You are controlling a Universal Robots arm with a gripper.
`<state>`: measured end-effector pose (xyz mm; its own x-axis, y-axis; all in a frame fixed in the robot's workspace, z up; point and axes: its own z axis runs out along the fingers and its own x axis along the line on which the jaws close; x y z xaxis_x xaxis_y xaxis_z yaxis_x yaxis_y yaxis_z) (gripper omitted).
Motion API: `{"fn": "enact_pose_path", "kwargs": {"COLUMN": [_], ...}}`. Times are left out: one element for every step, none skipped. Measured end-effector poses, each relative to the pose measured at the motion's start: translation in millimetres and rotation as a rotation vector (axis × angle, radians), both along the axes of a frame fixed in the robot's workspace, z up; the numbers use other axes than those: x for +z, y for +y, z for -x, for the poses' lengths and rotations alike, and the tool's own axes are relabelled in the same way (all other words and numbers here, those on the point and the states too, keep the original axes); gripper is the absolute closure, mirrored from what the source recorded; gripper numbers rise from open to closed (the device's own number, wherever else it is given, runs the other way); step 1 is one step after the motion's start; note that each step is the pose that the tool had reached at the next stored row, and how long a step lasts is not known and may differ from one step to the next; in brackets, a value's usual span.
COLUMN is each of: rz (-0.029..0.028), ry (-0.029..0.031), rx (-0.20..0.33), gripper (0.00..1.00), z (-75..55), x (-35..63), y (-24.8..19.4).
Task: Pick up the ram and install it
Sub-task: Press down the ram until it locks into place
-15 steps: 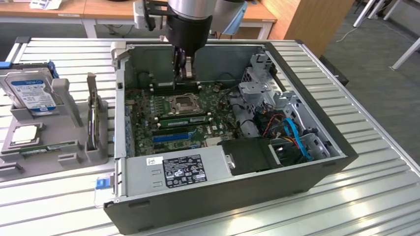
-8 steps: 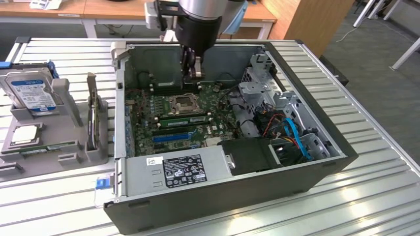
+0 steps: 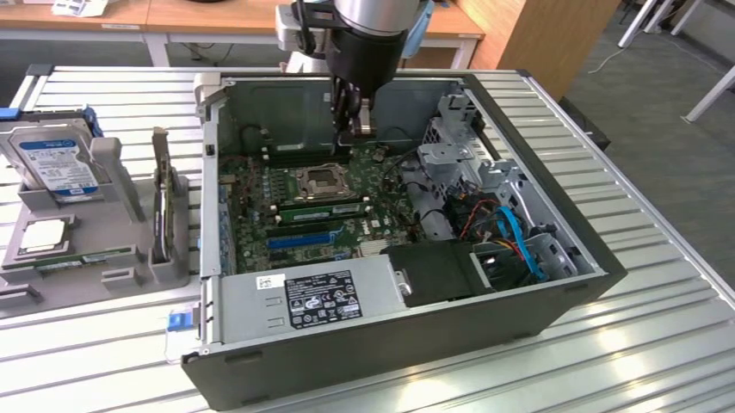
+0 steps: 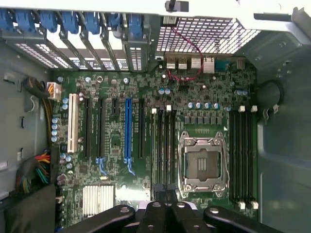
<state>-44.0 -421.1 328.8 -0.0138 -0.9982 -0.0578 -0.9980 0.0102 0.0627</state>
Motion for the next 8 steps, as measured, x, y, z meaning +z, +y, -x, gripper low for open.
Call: {"fn": "enact_pose_path", "kwargs": {"rz": [-0.0001,-0.0001,0.0000,0.0000,0.0000,0.0000,0.0000,-0.0001], "ry": [-0.0001,-0.0001,-0.0001,0.0000,-0.0001,0.0000,-0.0001,-0.0001], "rx": [0.000,0.000,0.000,0.000,0.000,0.000,0.000,0.000], "gripper": [0.90,0.90,0.90,0.90,0.90,0.90,0.90,0.90], "z": [0.0,-0.1,-0.1,-0.1,-0.1,0.0,-0.1,-0.1], "x": [0.0,0.0,0.0,0.0,0.0,0.0,0.0,0.0], "y": [0.0,0.1,0.1,0.1,0.1,0.1,0.1,0.1]}}
